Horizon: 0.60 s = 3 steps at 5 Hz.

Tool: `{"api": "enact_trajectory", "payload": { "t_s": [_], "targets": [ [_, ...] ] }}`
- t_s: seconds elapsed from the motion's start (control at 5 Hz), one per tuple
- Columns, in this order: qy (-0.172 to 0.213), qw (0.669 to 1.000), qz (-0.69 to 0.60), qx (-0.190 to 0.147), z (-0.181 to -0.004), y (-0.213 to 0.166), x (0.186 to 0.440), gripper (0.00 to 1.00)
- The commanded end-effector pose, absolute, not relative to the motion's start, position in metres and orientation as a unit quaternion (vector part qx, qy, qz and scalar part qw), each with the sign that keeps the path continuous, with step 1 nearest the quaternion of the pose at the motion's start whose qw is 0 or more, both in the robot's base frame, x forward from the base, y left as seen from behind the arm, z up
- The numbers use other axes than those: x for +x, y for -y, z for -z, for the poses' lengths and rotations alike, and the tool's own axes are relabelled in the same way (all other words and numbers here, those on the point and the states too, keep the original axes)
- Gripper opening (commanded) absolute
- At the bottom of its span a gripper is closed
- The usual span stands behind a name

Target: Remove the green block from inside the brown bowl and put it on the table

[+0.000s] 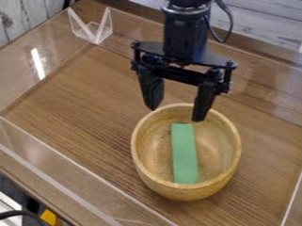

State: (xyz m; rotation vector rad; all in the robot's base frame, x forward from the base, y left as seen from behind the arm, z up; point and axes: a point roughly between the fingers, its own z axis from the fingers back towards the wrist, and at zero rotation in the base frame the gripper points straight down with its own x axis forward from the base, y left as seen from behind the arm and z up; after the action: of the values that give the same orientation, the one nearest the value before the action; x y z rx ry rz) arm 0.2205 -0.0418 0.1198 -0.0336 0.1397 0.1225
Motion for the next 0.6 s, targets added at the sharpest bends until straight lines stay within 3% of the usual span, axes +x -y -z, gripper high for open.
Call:
{"api": "enact_trajectory", "payload": {
  "t_s": [0.0, 0.2, 0.4],
  "targets": [
    [-0.05, 0.995, -0.086, -0.023, -0.122, 0.041, 0.217, 1.0],
    [-0.043, 0.992, -0.113, -0.025, -0.114, 0.041, 0.211, 0.0],
    [-0.035, 0.996, -0.084, -0.025, -0.101, 0.043, 0.209, 1.0]
  ]
}}
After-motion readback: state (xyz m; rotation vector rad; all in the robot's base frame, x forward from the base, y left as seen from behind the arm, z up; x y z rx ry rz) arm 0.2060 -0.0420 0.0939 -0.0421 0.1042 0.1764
